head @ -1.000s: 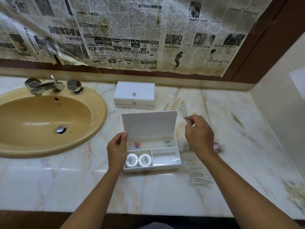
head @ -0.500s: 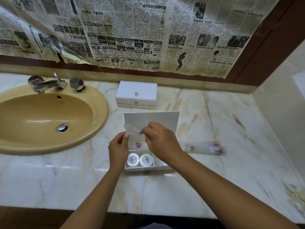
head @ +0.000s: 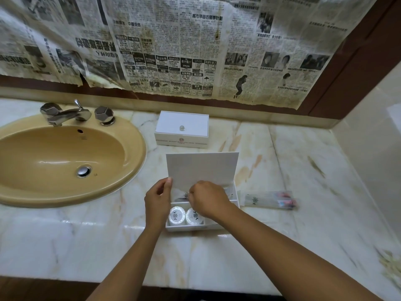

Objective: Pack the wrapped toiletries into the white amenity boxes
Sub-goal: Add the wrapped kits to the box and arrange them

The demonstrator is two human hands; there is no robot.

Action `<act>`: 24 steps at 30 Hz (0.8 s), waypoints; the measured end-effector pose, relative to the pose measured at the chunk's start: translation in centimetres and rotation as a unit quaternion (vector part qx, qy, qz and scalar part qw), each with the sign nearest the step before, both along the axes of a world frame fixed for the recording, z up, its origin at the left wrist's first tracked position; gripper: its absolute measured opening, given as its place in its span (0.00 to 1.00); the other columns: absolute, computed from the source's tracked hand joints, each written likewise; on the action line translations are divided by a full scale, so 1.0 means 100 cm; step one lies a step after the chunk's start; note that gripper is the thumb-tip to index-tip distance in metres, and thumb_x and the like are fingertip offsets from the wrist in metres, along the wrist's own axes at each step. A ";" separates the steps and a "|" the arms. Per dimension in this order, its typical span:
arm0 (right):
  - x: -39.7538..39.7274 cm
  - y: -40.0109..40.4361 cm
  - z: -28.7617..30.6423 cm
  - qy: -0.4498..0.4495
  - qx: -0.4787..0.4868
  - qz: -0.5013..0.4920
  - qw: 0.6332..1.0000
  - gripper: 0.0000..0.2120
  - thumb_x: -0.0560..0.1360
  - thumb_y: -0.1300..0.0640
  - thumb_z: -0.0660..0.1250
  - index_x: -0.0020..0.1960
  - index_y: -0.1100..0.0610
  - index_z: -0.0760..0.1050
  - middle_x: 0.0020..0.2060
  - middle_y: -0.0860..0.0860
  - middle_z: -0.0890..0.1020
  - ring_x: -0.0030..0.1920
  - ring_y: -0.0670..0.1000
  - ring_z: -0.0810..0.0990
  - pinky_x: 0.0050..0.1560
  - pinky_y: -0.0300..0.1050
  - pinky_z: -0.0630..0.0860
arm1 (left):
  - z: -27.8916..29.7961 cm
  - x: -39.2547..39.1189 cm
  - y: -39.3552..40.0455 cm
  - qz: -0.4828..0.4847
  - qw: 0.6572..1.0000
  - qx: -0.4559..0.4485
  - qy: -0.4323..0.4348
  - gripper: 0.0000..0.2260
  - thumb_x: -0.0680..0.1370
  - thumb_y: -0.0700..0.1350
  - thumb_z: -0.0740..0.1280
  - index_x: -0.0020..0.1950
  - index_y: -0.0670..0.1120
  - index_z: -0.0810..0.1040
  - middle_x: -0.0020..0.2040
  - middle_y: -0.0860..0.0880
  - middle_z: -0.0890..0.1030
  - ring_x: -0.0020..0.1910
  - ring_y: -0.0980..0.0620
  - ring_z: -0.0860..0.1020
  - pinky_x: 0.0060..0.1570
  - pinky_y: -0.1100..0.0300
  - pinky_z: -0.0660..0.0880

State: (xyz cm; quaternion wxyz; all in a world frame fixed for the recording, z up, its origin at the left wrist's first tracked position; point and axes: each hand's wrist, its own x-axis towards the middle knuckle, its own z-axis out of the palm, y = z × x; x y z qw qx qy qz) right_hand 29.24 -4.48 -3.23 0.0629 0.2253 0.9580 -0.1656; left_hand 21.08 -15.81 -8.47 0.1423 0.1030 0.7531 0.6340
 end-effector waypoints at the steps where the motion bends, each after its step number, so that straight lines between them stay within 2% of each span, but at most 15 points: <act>1: 0.003 -0.001 0.001 0.013 0.008 0.010 1.000 0.15 0.79 0.51 0.57 0.52 0.57 0.80 0.48 0.54 0.79 0.47 0.55 0.77 0.44 0.46 0.72 | 0.001 0.000 0.000 -0.001 1.000 0.001 -0.003 0.07 0.81 0.48 0.64 0.48 0.49 0.82 0.43 0.56 0.84 0.42 0.64 0.80 0.41 0.74 0.73; 3: 0.010 -0.004 0.001 0.012 0.001 0.029 1.000 0.17 0.81 0.49 0.55 0.60 0.55 0.77 0.53 0.54 0.78 0.53 0.55 0.75 0.52 0.49 0.73 | 0.002 0.001 0.000 -0.003 1.000 0.005 -0.008 0.07 0.81 0.46 0.64 0.47 0.51 0.81 0.43 0.57 0.83 0.41 0.65 0.79 0.41 0.73 0.73; 6: 0.017 -0.005 -0.009 -0.036 -0.021 0.042 0.998 0.20 0.81 0.44 0.52 0.68 0.50 0.71 0.61 0.54 0.73 0.62 0.55 0.69 0.60 0.53 0.68 | 0.002 0.002 -0.002 -0.020 0.999 0.020 -0.016 0.07 0.81 0.42 0.63 0.51 0.51 0.80 0.47 0.58 0.82 0.45 0.66 0.79 0.43 0.73 0.73; 10: 0.020 -0.004 -0.015 -0.038 -0.023 0.034 0.998 0.22 0.81 0.42 0.51 0.70 0.48 0.68 0.64 0.53 0.72 0.65 0.54 0.67 0.64 0.54 0.64 | 0.000 0.005 -0.005 -0.050 0.998 0.024 -0.018 0.09 0.81 0.40 0.61 0.56 0.51 0.78 0.51 0.59 0.81 0.48 0.66 0.79 0.45 0.74 0.73; 14: 0.021 0.001 -0.008 0.005 -0.050 0.006 0.999 0.21 0.81 0.43 0.54 0.68 0.50 0.72 0.61 0.52 0.74 0.63 0.54 0.69 0.62 0.51 0.66 | -0.001 0.006 -0.007 -0.060 0.998 0.026 -0.006 0.12 0.81 0.37 0.60 0.57 0.51 0.77 0.52 0.58 0.81 0.48 0.66 0.79 0.45 0.75 0.73; 19: 0.038 0.029 0.012 0.140 -0.049 -0.078 0.986 0.12 0.77 0.54 0.62 0.57 0.55 0.79 0.51 0.51 0.80 0.53 0.51 0.77 0.55 0.45 0.73 | -0.001 0.007 -0.007 -0.051 0.998 0.036 0.002 0.13 0.81 0.35 0.60 0.57 0.51 0.76 0.52 0.59 0.80 0.49 0.70 0.77 0.47 0.77 0.71; 24: 0.072 0.069 0.012 0.144 -0.014 -0.190 0.971 0.09 0.75 0.58 0.64 0.51 0.56 0.81 0.47 0.51 0.81 0.46 0.51 0.78 0.46 0.42 0.72 | -0.003 0.006 -0.008 -0.053 0.998 0.031 0.003 0.13 0.81 0.36 0.60 0.56 0.53 0.76 0.53 0.58 0.80 0.50 0.71 0.76 0.47 0.77 0.70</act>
